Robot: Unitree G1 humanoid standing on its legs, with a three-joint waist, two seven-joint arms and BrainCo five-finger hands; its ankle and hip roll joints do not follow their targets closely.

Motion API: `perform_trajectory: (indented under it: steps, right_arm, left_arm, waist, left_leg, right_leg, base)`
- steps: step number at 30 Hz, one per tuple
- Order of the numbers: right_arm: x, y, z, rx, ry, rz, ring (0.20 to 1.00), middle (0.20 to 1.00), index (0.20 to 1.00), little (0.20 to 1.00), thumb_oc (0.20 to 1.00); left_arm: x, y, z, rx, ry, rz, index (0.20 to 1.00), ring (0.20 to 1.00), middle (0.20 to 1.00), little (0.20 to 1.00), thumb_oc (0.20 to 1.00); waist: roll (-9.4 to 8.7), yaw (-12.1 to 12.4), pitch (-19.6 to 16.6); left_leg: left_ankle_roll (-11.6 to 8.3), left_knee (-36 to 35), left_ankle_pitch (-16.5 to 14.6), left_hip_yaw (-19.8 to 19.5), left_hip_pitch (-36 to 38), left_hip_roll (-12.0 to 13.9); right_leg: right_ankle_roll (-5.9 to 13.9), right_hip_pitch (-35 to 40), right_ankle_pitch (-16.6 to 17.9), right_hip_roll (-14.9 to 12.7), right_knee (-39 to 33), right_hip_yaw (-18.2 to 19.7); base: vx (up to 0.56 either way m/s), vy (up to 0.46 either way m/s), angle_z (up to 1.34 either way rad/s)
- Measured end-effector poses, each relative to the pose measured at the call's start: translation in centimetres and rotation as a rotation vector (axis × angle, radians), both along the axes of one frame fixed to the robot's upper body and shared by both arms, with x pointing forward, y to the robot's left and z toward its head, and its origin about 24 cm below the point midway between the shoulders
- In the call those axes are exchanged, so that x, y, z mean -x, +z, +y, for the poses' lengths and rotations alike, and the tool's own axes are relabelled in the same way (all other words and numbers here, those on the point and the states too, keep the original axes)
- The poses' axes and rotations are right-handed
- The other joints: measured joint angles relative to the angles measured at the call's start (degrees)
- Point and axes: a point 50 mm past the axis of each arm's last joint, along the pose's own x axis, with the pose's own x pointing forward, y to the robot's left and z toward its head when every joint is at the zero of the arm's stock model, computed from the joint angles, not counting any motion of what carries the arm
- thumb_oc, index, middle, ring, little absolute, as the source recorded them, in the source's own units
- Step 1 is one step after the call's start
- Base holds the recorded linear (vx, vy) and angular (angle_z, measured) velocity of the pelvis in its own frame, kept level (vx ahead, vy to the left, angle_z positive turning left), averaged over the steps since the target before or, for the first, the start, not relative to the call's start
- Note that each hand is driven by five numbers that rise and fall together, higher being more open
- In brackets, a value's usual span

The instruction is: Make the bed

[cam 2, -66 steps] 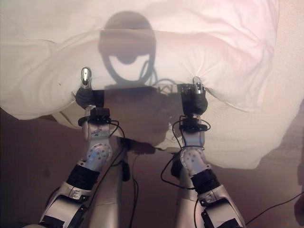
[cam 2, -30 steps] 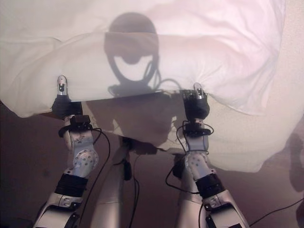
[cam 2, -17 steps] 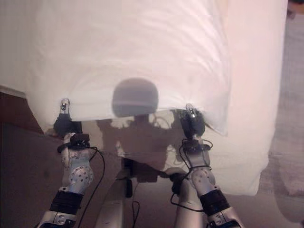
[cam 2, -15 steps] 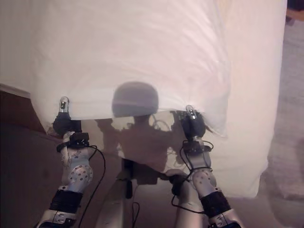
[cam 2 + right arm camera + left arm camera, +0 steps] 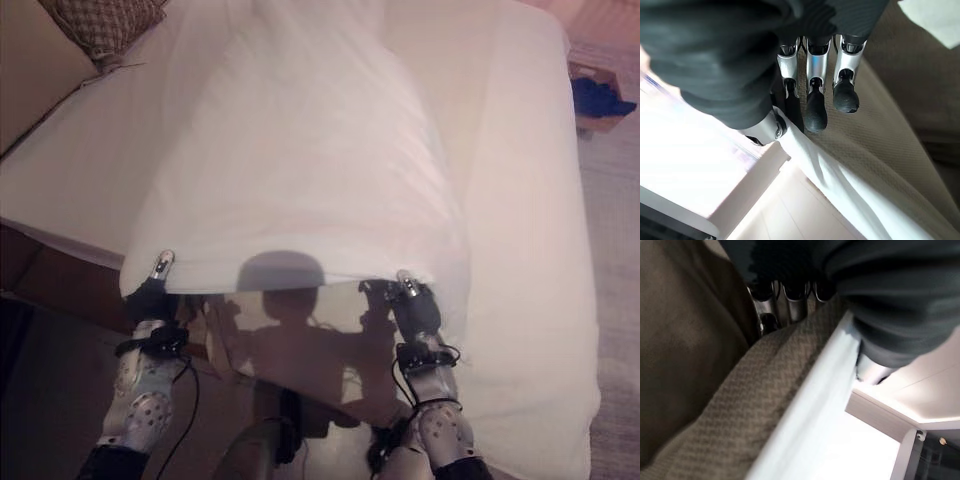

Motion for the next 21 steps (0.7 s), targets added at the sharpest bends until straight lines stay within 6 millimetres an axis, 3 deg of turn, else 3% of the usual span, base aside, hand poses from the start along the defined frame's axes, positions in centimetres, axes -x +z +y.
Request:
perform_trajectory:
  steps: [1,2,3,4,5,6,7,8,9,10,11,12,13,14,16,17,18,19,20,21]
  right_arm:
    - [-0.1,-0.2,0.3,-0.008,0.008,0.003,0.2,0.2,0.2,0.2,0.2]
    - [-0.2,-0.9,0.8,-0.021,0.019,0.028,0.2,0.2,0.2,0.2,0.2]
    - [-0.2,-1.4,1.1,-0.021,0.031,0.043,0.2,0.2,0.2,0.2,0.2]
    - [-0.1,-2.2,1.3,-0.011,0.047,0.074,0.2,0.2,0.2,0.2,0.2]
    - [-0.1,-2.3,1.4,-0.009,0.05,0.083,0.2,0.2,0.2,0.2,0.2]
    - [-0.3,-2.8,1.6,0.015,0.067,0.105,0.2,0.2,0.2,0.2,0.2]
    - [-0.6,-3.4,1.7,0.055,0.087,0.137,0.2,0.2,0.2,0.2,0.2]
    - [-0.4,-3.7,1.5,0.066,0.092,0.149,0.2,0.2,0.2,0.2,0.2]
    - [-0.4,-3.4,1.3,0.093,0.098,0.137,0.2,0.2,0.2,0.2,0.2]
    - [-0.1,-3.7,1.1,0.106,0.098,0.15,0.2,0.2,0.2,0.2,0.2]
    - [0.0,-3.8,1.5,0.1,0.105,0.154,0.2,0.2,0.2,0.2,0.2]
    - [0.4,-3.9,1.3,0.09,0.095,0.159,0.2,0.2,0.2,0.2,0.2]
    - [0.9,-4.1,0.6,0.095,0.077,0.163,0.2,0.2,0.2,0.2,0.2]
    - [1.4,-4.7,0.1,0.098,0.067,0.185,0.2,0.2,0.2,0.2,0.2]
    - [3.0,-5.6,-1.4,0.097,0.025,0.22,0.2,0.2,0.2,0.2,0.2]
    - [3.8,-5.4,-2.1,0.084,-0.016,0.217,0.2,0.2,0.2,0.2,0.2]
    - [4.3,-4.6,-2.8,0.079,-0.047,0.191,0.2,0.2,0.2,0.2,0.2]
    - [4.8,-4.0,-3.5,0.081,-0.071,0.166,0.2,0.2,0.2,0.2,0.2]
    - [4.7,-4.3,-3.5,0.069,-0.087,0.175,0.2,0.2,0.2,0.2,0.2]
    - [4.5,-4.4,-3.6,0.055,-0.107,0.188,0.2,0.2,0.2,0.2,0.2]
  left_arm:
    - [0.2,-0.2,0.2,0.003,0.008,0.003,0.2,0.2,0.2,0.2,0.2]
    - [0.6,-0.5,0.7,-0.001,0.023,0.018,0.2,0.2,0.2,0.2,0.2]
    - [0.7,-0.7,1.0,-0.002,0.03,0.025,0.2,0.2,0.2,0.2,0.2]
    - [1.0,-1.4,1.2,-0.001,0.038,0.053,0.2,0.2,0.2,0.2,0.2]
    - [1.2,-1.7,1.4,-0.002,0.042,0.067,0.2,0.2,0.2,0.2,0.2]
    - [1.4,-1.9,1.7,-0.007,0.042,0.077,0.2,0.2,0.2,0.2,0.2]
    - [1.3,-2.3,1.8,0.0,0.052,0.093,0.2,0.2,0.2,0.2,0.2]
    - [1.4,-2.7,2.0,0.003,0.06,0.109,0.2,0.2,0.2,0.2,0.2]
    - [1.6,-3.4,1.9,0.018,0.068,0.133,0.2,0.2,0.2,0.2,0.2]
    - [1.5,-3.3,1.9,0.023,0.07,0.127,0.2,0.2,0.2,0.2,0.2]
    - [1.5,-3.0,2.2,0.016,0.078,0.119,0.2,0.2,0.2,0.2,0.2]
    - [1.6,-2.8,1.9,0.002,0.071,0.107,0.2,0.2,0.2,0.2,0.2]
    - [1.5,-2.9,1.5,-0.002,0.059,0.107,0.2,0.2,0.2,0.2,0.2]
    - [1.5,-3.0,1.2,0.004,0.05,0.105,0.2,0.2,0.2,0.2,0.2]
    - [1.1,-3.2,-0.1,0.031,0.008,0.098,0.2,0.2,0.2,0.2,0.2]
    - [0.6,-3.2,-1.0,0.018,-0.034,0.107,0.2,0.2,0.2,0.2,0.2]
    - [0.5,-3.4,-1.6,0.008,-0.062,0.12,0.2,0.2,0.2,0.2,0.2]
    - [0.3,-3.2,-2.2,0.005,-0.088,0.113,0.2,0.2,0.2,0.2,0.2]
    - [0.2,-3.2,-2.5,0.007,-0.092,0.111,0.2,0.2,0.2,0.2,0.2]
    - [0.2,-3.7,-3.0,0.02,-0.1,0.135,0.2,0.2,0.2,0.2,0.2]
  waist:
    - [-0.38,1.01,-0.62]
    - [-1.04,3.37,-2.43]
    - [-1.87,4.24,-3.7]
    - [-2.33,5.14,-5.08]
    - [-1.91,4.89,-5.28]
    - [-1.61,6.44,-5.21]
    - [-1.8,9.73,-5.17]
    - [-1.77,9.71,-5.26]
    - [-0.6,8.8,-5.56]
    - [-0.7,7.34,-5.58]
    - [-1.14,6.49,-5.69]
    - [-1.02,5.66,-6.02]
    - [-0.05,3.16,-6.7]
    - [0.32,1.99,-6.85]
    - [2.09,-1.63,-7.5]
    - [3.94,-4.64,-7.93]
    - [4.42,-6.27,-8.03]
    - [4.5,-8.09,-8.15]
    - [2.24,-8.94,-7.98]
    - [2.83,-8.17,-7.91]
  left_leg:
    - [-0.01,-0.32,0.01,0.45,0.81,0.01]
    - [-0.56,0.08,0.23,-0.96,0.65,-0.21]
    - [-0.93,0.92,0.13,-1.93,-0.29,-0.61]
    - [-1.81,2.92,-0.33,-3.45,-1.22,-0.69]
    - [-1.84,4.26,-0.29,-3.77,-2.07,-0.6]
    - [-2.27,9.44,-0.15,-7.49,-4.31,-0.27]
    - [-6.3,15.48,0.93,-17.41,-8.03,-1.16]
    - [-10.12,17.98,2.1,-21.17,-8.85,-1.23]
    - [-13.12,19.79,2.87,-23.8,-9.39,-0.78]
    - [-10.88,23.25,0.24,-23.03,-10.04,1.05]
    - [-9.59,25.8,-1.59,-21.31,-10.03,5.32]
    - [-11.44,24.53,-2.55,-24.37,-9.04,8.32]
    - [-13.22,22.22,-2.91,-26.75,-7.71,10.56]
    - [-13.32,20.96,-2.58,-27.48,-7.03,12.19]
    - [-15.6,19.58,-2.95,-27.7,-5.62,15.07]
    - [-15.71,15.26,-2.84,-27.61,-4.73,13.75]
    - [-15.18,11.05,-2.01,-26.45,-3.89,11.57]
    - [-15.59,7.72,-3.33,-25.44,-2.83,9.36]
    - [-12.22,5.63,-1.65,-24.43,-2.55,2.05]
    - [-11.12,4.34,-1.05,-25.45,-1.76,0.84]
  right_leg:
    - [-1.29,2.2,-1.73,1.53,-5.0,0.68]
    - [-6.02,4.96,-3.39,5.23,-15.5,1.63]
    - [-7.21,6.01,-4.04,6.7,-20.06,2.73]
    - [-9.84,9.45,-3.45,8.37,-29.69,4.92]
    - [-10.16,10.04,-2.55,9.04,-32.18,4.73]
    - [-10.69,9.53,-0.31,9.21,-33.98,7.16]
    - [-11.42,9.46,1.77,8.91,-34.75,9.69]
    - [-11.38,9.74,2.04,8.47,-35.27,9.65]
    - [-10.95,11.02,2.24,7.64,-35.58,7.58]
    - [-10.91,11.29,2.62,6.76,-35.98,5.5]
    - [-10.35,11.68,2.99,6.14,-35.96,3.02]
    - [-9.58,11.86,2.87,5.47,-35.06,1.6]
    - [-8.39,11.78,3.14,4.26,-33.79,-0.6]
    - [-7.54,11.74,3.51,2.72,-33.1,-1.69]
    - [-4.37,11.48,4.43,-1.61,-29.48,-3.07]
    - [-3.3,11.63,4.67,-5.65,-25.91,-2.87]
    - [-2.17,11.5,4.96,-8.76,-23.66,-3.06]
    - [-2.33,11.2,5.09,-12.31,-21.11,-3.02]
    - [-0.42,8.65,11.74,-18.65,-17.87,1.87]
    - [-2.19,8.9,13.48,-21.46,-15.22,2.24]
  base:
    - [-0.13,0.022,-1.3]
    - [-0.13,0.077,-1.27]
    - [-0.34,0.11,-1.47]
    - [-0.42,0.19,-0.89]
    - [-0.44,0.28,-0.89]
    - [-0.35,0.291,-1.13]
    - [-0.3,0.328,-1.3]
    - [-0.25,0.38,-1.0]
    - [-0.2,0.429,-0.21]
    - [-0.14,0.509,0.0]
    - [-0.12,0.563,0.02]
    - [-0.09,0.649,0.19]
    - [-0.07,0.455,0.29]
    - [-0.14,0.753,0.65]
    - [-0.16,0.889,0.94]
    - [-0.08,0.514,1.29]
    - [-0.14,0.659,1.6]
    - [-0.11,0.612,1.6]
    - [-0.1,0.598,1.36]
    - [-0.14,0.466,0.99]
